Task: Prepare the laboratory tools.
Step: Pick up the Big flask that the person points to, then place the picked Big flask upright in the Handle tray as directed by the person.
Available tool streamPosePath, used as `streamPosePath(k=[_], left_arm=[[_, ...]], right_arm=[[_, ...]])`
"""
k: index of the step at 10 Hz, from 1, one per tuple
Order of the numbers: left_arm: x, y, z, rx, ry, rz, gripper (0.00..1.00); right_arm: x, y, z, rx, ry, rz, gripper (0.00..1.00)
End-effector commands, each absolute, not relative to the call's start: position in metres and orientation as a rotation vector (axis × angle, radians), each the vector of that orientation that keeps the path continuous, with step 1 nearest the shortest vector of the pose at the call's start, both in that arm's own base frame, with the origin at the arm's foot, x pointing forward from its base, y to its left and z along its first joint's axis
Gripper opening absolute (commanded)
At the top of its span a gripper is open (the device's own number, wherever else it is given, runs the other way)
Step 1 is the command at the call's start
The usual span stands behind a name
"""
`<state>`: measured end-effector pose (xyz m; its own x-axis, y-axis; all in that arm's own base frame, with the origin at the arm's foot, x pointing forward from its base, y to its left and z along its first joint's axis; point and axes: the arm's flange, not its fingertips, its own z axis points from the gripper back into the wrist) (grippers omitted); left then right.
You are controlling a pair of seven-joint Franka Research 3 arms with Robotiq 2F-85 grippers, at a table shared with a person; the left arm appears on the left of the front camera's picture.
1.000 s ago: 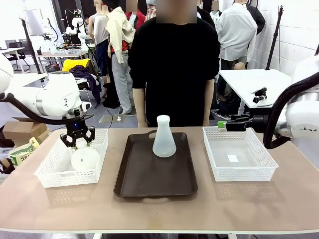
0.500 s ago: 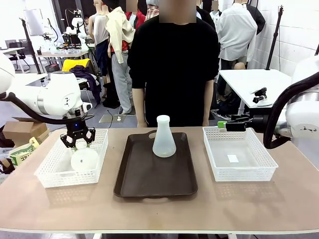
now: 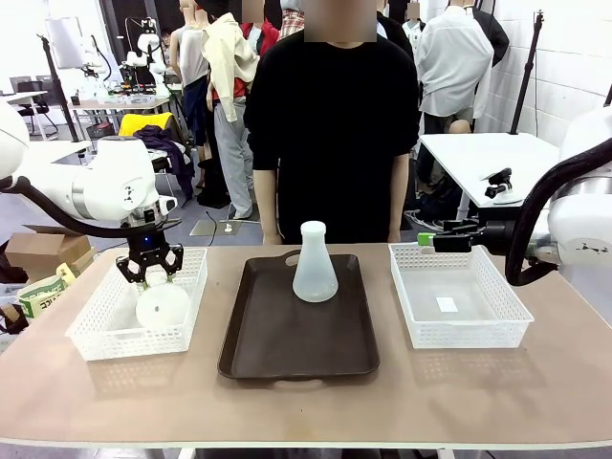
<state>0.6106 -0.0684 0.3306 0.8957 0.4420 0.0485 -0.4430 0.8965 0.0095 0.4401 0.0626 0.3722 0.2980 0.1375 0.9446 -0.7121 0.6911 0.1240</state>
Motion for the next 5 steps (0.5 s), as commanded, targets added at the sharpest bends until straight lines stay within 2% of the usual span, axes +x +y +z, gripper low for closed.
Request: streamPosePath(k=[1, 5], left_arm=[[0.6099, -0.0675, 0.3297, 0.015, -0.061, 0.458, 0.0], [0.6099, -0.0675, 0.3297, 0.015, -0.061, 0.458, 0.0]], right_arm=[[0.4378, 0.0632, 0.3718, 0.596, -1.129, 0.601, 1.0], [0.4378, 0.0632, 0.3718, 0.596, -1.129, 0.601, 1.0]])
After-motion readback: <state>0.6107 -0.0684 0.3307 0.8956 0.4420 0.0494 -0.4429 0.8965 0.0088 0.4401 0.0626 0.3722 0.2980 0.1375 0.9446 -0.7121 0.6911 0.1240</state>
